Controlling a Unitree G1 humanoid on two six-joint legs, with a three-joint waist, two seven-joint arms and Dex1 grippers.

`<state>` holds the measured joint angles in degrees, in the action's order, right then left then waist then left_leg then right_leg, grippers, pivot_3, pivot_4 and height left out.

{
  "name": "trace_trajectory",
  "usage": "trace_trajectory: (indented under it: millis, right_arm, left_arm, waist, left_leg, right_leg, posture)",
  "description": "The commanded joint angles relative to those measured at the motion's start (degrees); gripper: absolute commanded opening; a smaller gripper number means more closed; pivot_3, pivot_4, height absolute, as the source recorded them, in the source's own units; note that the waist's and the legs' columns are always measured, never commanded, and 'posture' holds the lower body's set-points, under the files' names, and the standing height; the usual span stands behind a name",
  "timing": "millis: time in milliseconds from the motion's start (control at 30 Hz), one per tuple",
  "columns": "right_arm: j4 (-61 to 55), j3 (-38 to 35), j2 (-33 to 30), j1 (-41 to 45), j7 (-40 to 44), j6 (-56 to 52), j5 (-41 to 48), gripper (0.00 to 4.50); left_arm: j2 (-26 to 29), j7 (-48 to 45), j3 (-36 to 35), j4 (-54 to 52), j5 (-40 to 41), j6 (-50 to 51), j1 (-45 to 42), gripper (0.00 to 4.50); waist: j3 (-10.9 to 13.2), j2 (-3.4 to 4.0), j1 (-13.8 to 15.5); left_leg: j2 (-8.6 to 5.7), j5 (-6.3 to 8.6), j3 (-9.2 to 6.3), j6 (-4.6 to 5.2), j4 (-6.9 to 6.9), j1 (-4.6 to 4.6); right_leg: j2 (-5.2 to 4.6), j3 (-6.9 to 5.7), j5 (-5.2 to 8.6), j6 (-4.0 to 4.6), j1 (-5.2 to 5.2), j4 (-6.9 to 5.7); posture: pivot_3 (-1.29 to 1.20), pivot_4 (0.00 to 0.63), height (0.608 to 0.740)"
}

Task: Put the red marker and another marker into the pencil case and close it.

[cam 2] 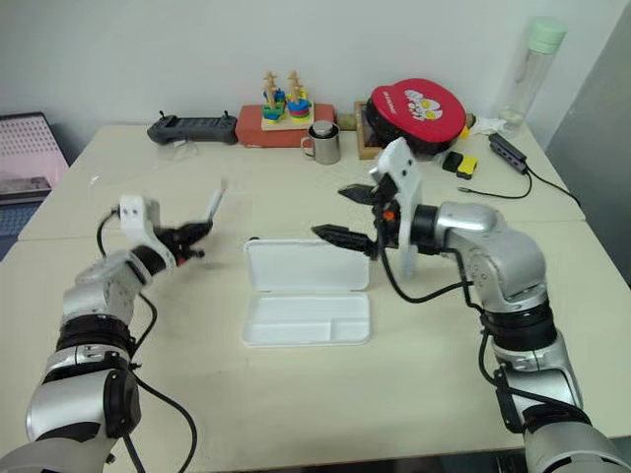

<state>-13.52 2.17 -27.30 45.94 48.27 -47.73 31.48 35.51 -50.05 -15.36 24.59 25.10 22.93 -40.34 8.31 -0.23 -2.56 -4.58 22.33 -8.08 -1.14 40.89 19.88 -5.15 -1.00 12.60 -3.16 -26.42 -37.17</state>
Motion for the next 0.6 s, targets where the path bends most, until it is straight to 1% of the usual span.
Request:
trace_trajectory:
  millis: [33, 67, 133, 200, 333, 467, 600]
  right_arm:
    - [-5.65, -2.62, -3.33, 0.61, 2.76, -1.14, 4.28, 4.5]
    - [-6.64, -2.8, -4.32, 0.31, 3.34, -1.94, 5.34, 4.5]
    - [-9.88, -2.59, -6.85, -1.36, 5.59, -2.62, 7.36, 4.5]
    - [-11.86, -1.94, -8.17, -2.48, 6.27, -2.51, 8.3, 4.5]
    - [-16.25, 3.06, -10.6, -5.69, 6.0, -2.16, 6.06, 4.5]
    - [-17.59, 5.3, -11.3, -7.15, 4.53, -2.1, 4.65, 4.5]
    - [-18.09, 6.65, -11.76, -7.92, 3.86, -2.15, 4.03, 4.5]
  left_arm:
    - [4.74, -11.1, 6.71, -21.84, 6.33, 7.66, 3.01, 0.41]
    - [6.61, -14.26, 8.87, -24.89, 6.09, 7.68, 4.33, 0.41]
    - [11.03, -21.58, 14.91, -28.34, 2.69, 4.98, 6.85, 0.41]
    - [13.56, -25.57, 19.32, -28.52, -0.66, 2.07, 7.88, 0.41]
    - [14.13, -27.44, 27.06, -23.32, -9.72, -5.59, 8.14, 0.41]
    - [12.22, -26.89, 28.66, -20.82, -12.24, -7.74, 7.92, 0.41]
    - [11.61, -27.2, 29.51, -20.18, -14.03, -9.85, 9.07, 0.41]
  waist:
    - [-0.01, 0.01, -0.23]
    - [-0.06, 0.11, -0.43]
    - [-0.05, 0.19, -0.69]
    - [-0.04, 0.23, -0.79]
    - [-0.02, 0.25, -0.19]
    - [-0.01, 0.23, 0.52]
    - [-0.01, 0.22, 0.75]
  left_leg:
    - [-0.01, 0.0, 0.02, 0.0, -0.01, -0.02]
    - [-0.01, 0.0, 0.06, 0.0, -0.04, -0.03]
    - [0.0, 0.0, 0.16, 0.0, -0.1, -0.12]
    - [0.05, 0.0, 0.23, 0.0, -0.16, -0.19]
    - [0.12, 0.0, 0.27, 0.01, -0.08, -0.2]
    - [0.07, 0.0, 0.29, 0.01, -0.06, -0.21]
    - [0.05, 0.0, 0.27, 0.01, -0.05, -0.17]
  right_leg:
    - [-0.01, 0.02, 0.0, 0.0, 0.01, 0.03]
    - [-0.01, 0.05, 0.0, 0.0, 0.0, 0.05]
    - [0.0, 0.11, 0.0, 0.0, 0.02, 0.07]
    - [0.04, 0.12, 0.0, 0.0, 0.02, 0.01]
    - [0.13, 0.09, -0.01, 0.03, 0.09, -0.02]
    - [0.13, 0.1, -0.02, 0.02, 0.13, 0.01]
    - [0.13, 0.05, -0.02, 0.01, 0.1, 0.04]
  posture:
    - [0.0, 0.15, 0.74]
    - [0.0, 0.15, 0.74]
    - [0.0, 0.15, 0.74]
    - [0.0, 0.15, 0.74]
    - [0.0, 0.15, 0.74]
    - [0.0, 0.15, 0.74]
    - [0.0, 0.15, 0.74]
